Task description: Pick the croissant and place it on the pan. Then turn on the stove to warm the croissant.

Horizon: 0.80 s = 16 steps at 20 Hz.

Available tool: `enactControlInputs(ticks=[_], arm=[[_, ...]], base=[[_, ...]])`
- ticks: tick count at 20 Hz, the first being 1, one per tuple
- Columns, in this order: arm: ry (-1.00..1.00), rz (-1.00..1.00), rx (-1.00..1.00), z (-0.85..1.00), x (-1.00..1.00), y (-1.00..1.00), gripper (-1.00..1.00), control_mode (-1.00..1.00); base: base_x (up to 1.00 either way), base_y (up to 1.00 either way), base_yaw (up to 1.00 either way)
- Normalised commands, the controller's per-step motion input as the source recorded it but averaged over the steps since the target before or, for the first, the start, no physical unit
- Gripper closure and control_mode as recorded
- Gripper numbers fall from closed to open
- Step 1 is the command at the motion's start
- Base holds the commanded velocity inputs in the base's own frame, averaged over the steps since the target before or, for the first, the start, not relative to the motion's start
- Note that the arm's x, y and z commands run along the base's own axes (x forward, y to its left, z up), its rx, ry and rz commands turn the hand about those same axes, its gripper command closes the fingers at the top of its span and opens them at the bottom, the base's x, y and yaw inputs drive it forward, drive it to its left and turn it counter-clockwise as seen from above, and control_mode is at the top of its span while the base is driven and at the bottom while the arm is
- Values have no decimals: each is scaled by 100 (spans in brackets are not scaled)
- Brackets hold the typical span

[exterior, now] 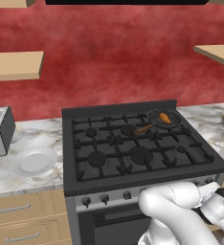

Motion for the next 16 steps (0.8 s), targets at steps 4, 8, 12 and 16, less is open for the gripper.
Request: enactControlInputs(ticks=[4,8,12,16], arm=[[0,2,-8,0,0,0,100,-100],[0,4,-12,0,0,0,100,-100],[0,4,-13,0,0,0,100,-100],[0,4,-13,0,0,0,100,-100]], base=[[0,0,0],[0,0,0],[0,0,0],[0,0,0]])
